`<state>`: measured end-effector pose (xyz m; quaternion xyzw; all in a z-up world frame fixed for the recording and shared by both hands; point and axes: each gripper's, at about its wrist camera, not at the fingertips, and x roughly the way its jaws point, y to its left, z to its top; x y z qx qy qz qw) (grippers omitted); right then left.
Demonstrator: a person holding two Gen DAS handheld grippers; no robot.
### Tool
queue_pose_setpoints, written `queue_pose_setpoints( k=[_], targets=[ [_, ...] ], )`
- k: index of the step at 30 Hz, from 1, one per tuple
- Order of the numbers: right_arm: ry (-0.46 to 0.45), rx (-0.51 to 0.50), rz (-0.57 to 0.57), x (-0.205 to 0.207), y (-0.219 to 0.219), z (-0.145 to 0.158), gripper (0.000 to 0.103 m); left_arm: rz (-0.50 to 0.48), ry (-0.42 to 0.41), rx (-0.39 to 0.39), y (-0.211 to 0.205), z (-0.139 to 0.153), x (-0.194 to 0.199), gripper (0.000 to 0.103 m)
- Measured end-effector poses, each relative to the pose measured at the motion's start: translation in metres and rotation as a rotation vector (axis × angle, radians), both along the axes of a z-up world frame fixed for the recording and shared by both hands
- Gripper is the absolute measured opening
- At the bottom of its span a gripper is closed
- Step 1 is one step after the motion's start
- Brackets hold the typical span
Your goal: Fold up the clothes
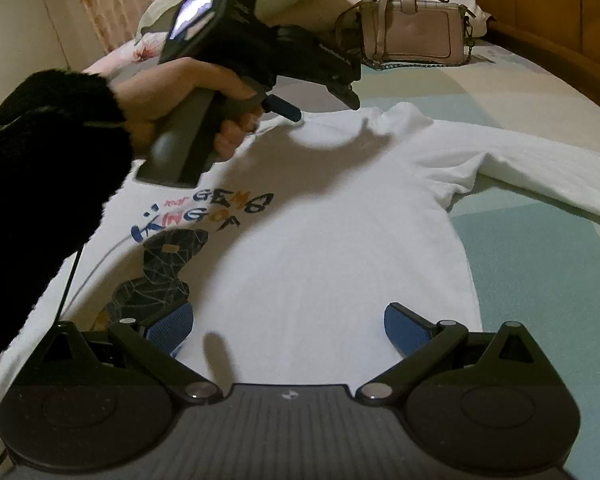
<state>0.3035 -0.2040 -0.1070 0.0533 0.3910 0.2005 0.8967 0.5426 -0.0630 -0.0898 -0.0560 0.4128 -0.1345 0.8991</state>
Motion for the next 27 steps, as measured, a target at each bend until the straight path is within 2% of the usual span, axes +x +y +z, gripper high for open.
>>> queue_pose_setpoints(
  k=[5, 8, 11, 13, 15, 18, 20, 23, 25, 27],
  targets=[
    [-0.006, 0.092, -0.023, 0.003, -0.016, 0.008, 0.103, -0.115, -0.022, 0.039, -0.011, 0.017, -0.046, 0.078],
    [0.011, 0.194, -0.054, 0.009, -0.041, 0.012, 0.103, -0.167, -0.02, 0.051, -0.011, 0.02, -0.077, 0.078],
    [0.031, 0.249, -0.153, 0.013, -0.081, 0.012, 0.103, -0.224, -0.02, 0.073, -0.013, 0.02, -0.107, 0.079],
    [0.053, 0.244, -0.21, 0.014, -0.109, 0.009, 0.103, -0.278, -0.046, 0.113, -0.019, 0.017, -0.125, 0.079],
    [0.049, 0.173, -0.243, 0.013, -0.13, 0.009, 0.103, -0.335, -0.073, 0.159, -0.028, 0.015, -0.141, 0.081],
    [-0.046, 0.001, -0.219, 0.012, -0.146, 0.017, 0.101, -0.424, -0.116, 0.24, -0.043, 0.01, -0.162, 0.081],
    [-0.105, -0.137, -0.164, 0.02, -0.147, 0.02, 0.086, -0.472, -0.136, 0.282, -0.053, 0.008, -0.174, 0.081],
    [-0.124, -0.315, -0.087, 0.04, -0.143, 0.012, 0.071, -0.516, -0.154, 0.297, -0.063, 0.005, -0.181, 0.081],
    [-0.136, -0.382, -0.029, 0.051, -0.137, 0.006, 0.06, -0.522, -0.159, 0.291, -0.066, 0.005, -0.182, 0.081],
    [-0.169, -0.437, 0.036, 0.058, -0.128, 0.003, 0.057, -0.528, -0.162, 0.284, -0.067, 0.006, -0.182, 0.081]
  ],
)
